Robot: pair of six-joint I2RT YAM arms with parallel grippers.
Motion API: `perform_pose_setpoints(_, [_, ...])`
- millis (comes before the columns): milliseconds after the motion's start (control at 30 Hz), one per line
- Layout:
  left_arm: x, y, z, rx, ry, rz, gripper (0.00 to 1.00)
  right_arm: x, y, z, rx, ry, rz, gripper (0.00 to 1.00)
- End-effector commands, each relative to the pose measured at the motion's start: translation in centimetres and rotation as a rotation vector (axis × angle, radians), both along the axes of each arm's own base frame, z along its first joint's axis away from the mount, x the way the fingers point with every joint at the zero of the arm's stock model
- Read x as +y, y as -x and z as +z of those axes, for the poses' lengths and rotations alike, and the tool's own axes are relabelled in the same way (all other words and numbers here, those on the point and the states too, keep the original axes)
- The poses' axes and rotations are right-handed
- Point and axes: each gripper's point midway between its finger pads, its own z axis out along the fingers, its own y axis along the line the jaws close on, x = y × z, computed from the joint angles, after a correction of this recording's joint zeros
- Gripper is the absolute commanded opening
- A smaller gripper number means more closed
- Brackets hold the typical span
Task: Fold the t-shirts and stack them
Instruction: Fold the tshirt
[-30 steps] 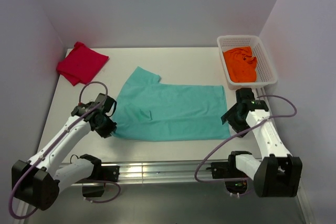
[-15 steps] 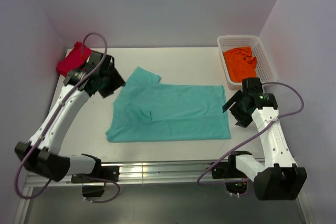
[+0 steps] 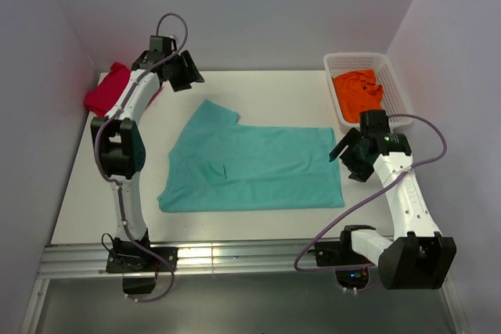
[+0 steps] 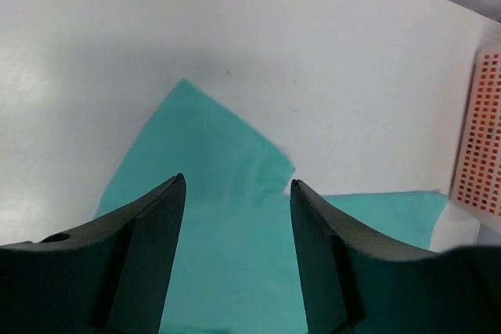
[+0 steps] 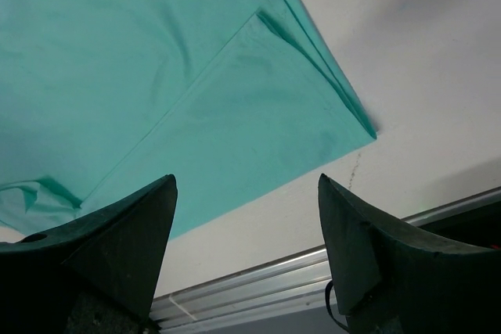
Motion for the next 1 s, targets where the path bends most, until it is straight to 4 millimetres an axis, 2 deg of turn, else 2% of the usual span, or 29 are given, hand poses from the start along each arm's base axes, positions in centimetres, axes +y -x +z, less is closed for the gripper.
perform_pose_setpoints(0, [-2.6,-3.9,0.4,-0.108,0.141,-0.190,0.61,-0.4,-0.1,0.0,-0.009,0.025,-0.006,0.79])
perform_pose_setpoints(33, [-3.3,-4.8,1.3,-0.145,0.199,-0.227,0.61,-0.8,0.1,-0.2,0.016,0.044,-0.015,0.79])
perform_pose_setpoints(67, [-3.3,-5.4,0.5,-0.140,0.218,-0.231,0.61,-1.0,0.3,0.0,0.029,0.053,-0.020,0.79])
perform_pose_setpoints(100, [-2.8,-6.5,-1.3,-0.122,0.230,-0.227,0.61,-1.3,0.3,0.0,0.039,0.068,-0.027,0.79])
perform_pose_setpoints(167, [-3.0,-7.2,-2.8,-0.120,0.256,-0.253,0.61,-1.8,0.3,0.2,0.048,0.094,-0.039,0.79])
perform_pose_setpoints(200, [-2.7,-7.5,-4.8,-0.096,0.259,-0.250,0.61,-1.9,0.3,0.1,0.054,0.098,-0.045,0.79])
perform_pose_setpoints(333, [-2.6,-8.2,-6.4,-0.095,0.306,-0.274,0.61,-1.8,0.7,-0.5,0.096,0.087,-0.065,0.78])
perform_pose_setpoints(467, [-2.1,-8.6,-7.8,-0.093,0.283,-0.270,0.60,-1.8,0.5,-0.5,0.102,0.088,-0.071,0.78])
perform_pose_setpoints(567, [-1.6,-8.2,-9.8,-0.061,0.265,-0.269,0.59,-2.0,0.1,-0.4,0.116,0.096,-0.075,0.78])
perform_pose_setpoints(800, [-2.7,-5.2,-12.1,-0.007,0.210,-0.366,0.60,-2.0,-1.4,-0.8,0.133,0.091,-0.070,0.78])
perform_pose_setpoints(967, [-2.4,-4.5,-13.6,0.014,0.176,-0.358,0.59,-1.9,-2.3,-0.4,0.123,0.087,-0.058,0.78])
